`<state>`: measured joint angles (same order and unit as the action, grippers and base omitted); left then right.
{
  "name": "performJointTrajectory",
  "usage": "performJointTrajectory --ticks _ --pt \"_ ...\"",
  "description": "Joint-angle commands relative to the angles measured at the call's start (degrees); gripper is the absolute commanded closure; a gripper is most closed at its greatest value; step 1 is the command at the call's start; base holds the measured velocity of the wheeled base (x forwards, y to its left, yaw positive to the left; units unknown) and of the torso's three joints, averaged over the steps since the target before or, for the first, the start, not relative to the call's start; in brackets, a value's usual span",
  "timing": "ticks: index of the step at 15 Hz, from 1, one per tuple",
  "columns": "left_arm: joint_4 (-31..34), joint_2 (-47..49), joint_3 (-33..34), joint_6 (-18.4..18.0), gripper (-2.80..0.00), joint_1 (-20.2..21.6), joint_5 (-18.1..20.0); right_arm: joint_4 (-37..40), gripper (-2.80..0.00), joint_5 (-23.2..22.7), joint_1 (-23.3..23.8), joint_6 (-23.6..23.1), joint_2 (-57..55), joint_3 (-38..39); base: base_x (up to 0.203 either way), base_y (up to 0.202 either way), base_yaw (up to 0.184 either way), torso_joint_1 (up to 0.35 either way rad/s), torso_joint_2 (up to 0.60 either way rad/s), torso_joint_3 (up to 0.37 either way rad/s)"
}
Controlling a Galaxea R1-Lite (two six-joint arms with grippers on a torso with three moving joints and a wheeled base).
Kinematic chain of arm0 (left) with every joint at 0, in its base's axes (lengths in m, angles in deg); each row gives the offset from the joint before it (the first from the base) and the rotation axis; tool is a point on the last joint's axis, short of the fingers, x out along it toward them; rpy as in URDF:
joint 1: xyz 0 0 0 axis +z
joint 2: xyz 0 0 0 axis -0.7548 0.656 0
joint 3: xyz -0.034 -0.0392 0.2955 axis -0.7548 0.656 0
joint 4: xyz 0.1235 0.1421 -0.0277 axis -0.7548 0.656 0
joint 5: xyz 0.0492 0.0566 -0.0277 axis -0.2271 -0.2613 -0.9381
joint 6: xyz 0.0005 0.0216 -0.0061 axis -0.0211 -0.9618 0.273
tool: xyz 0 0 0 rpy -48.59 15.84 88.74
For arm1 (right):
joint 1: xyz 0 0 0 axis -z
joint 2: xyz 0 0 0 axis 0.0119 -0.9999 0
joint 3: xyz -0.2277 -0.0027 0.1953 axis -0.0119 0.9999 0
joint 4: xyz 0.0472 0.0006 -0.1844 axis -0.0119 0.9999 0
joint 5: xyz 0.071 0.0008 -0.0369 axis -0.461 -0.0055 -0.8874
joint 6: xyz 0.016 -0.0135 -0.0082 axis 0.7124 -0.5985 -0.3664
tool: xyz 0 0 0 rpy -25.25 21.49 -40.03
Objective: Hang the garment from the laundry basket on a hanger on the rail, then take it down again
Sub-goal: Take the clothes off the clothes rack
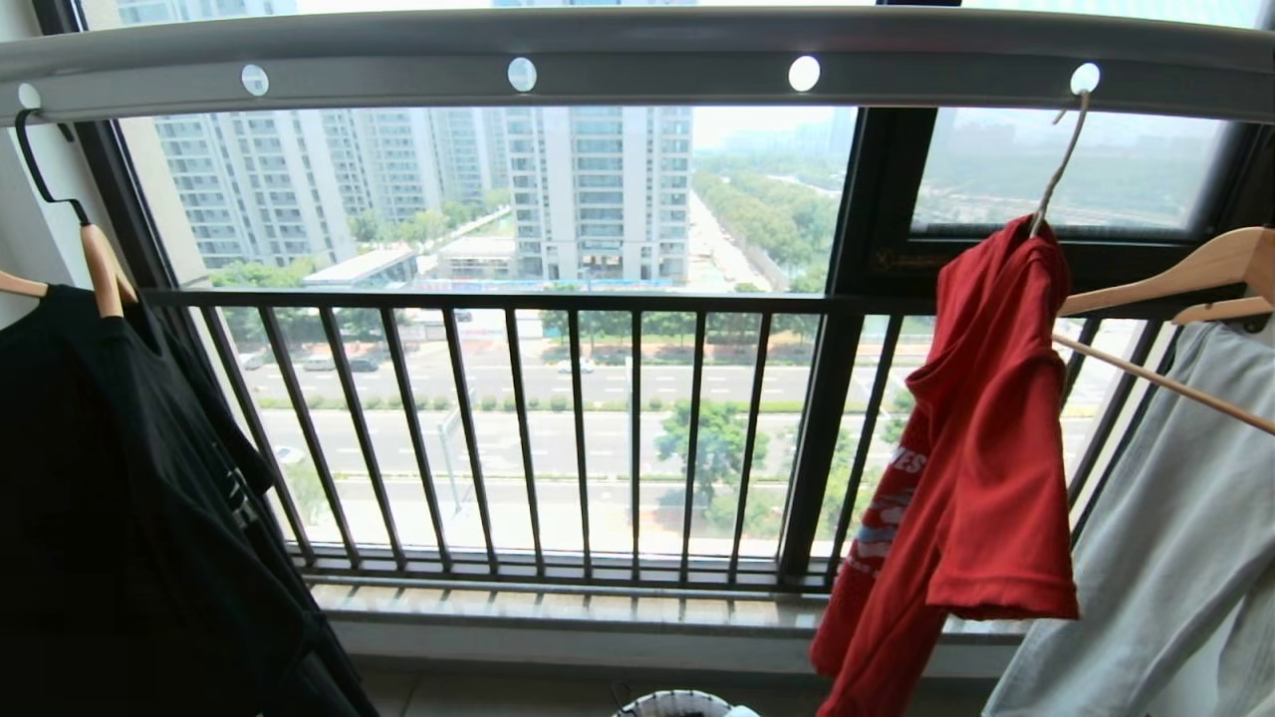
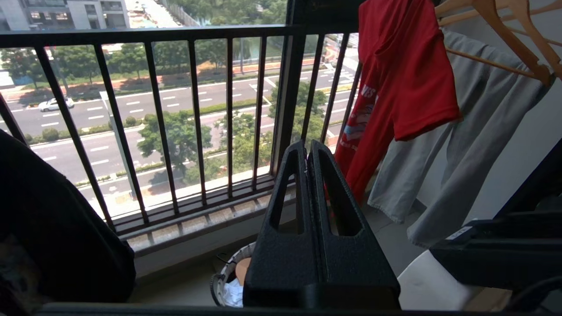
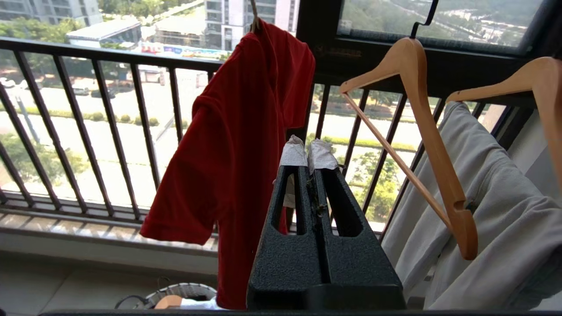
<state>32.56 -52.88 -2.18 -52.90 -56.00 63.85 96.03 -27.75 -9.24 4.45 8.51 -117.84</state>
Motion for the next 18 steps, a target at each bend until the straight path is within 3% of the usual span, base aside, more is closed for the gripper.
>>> performJointTrajectory --ticks 1,5,9,11,14,18 --pt "1.0 -9.2 4.2 0.2 0.00 2.0 0.4 4.1 0.00 -0.2 3.1 0.0 6.2 0.2 0.000 0.000 0.000 0.000 0.00 0.000" --pt "1.3 -17.1 13.1 0.1 0.00 5.8 0.4 7.0 0.00 -1.8 3.4 -0.2 11.8 6.7 0.000 0.000 0.000 0.000 0.00 0.000" --pt "1.1 -27.0 24.6 -0.2 0.00 6.6 -2.1 6.4 0.00 -4.7 3.4 0.9 16.0 16.5 0.000 0.000 0.000 0.000 0.00 0.000" --pt "0.8 -27.1 29.6 -1.1 0.00 6.6 -6.9 4.6 0.00 -5.3 3.4 3.7 16.1 20.7 0.000 0.000 0.000 0.000 0.00 0.000" --pt "-2.9 -27.1 37.9 -6.5 0.00 6.6 -17.5 -4.8 0.00 -6.9 3.4 1.9 16.1 31.3 0.000 0.000 0.000 0.000 0.00 0.000" --pt "-21.0 -27.1 50.2 -9.9 0.00 6.6 -25.8 -18.0 0.00 -7.4 3.4 -1.0 16.1 46.3 0.000 0.000 0.000 0.000 0.00 0.000"
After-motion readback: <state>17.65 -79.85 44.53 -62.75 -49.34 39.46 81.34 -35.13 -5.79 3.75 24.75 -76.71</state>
